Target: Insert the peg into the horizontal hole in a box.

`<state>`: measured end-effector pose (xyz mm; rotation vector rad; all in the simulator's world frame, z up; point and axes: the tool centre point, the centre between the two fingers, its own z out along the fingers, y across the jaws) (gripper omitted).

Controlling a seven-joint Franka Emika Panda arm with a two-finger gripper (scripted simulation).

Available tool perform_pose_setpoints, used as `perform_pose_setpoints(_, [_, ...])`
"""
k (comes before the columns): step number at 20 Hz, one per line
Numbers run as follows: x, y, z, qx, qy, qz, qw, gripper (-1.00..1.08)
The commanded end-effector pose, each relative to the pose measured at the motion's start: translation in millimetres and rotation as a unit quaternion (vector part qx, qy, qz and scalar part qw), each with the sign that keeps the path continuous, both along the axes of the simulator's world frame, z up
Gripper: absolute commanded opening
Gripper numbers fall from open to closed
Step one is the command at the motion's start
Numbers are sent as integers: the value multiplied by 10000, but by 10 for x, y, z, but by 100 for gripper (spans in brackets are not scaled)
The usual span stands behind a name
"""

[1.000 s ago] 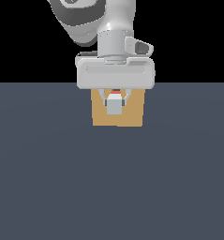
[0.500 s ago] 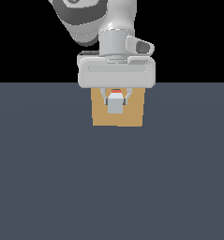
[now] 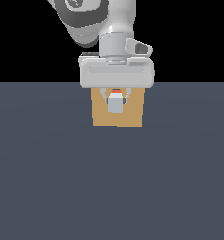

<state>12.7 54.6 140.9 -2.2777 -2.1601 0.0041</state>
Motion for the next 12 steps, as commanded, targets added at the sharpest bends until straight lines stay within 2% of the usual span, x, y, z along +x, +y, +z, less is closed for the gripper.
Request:
perform_pose_setpoints(1, [11,144,18,4,-17,10,10000,-100])
perform_pose_setpoints(8, [35,749,28,6,-26,7,10000,-100])
perform_pose_setpoints(12, [55,993,31,6,-29,6,10000,-100])
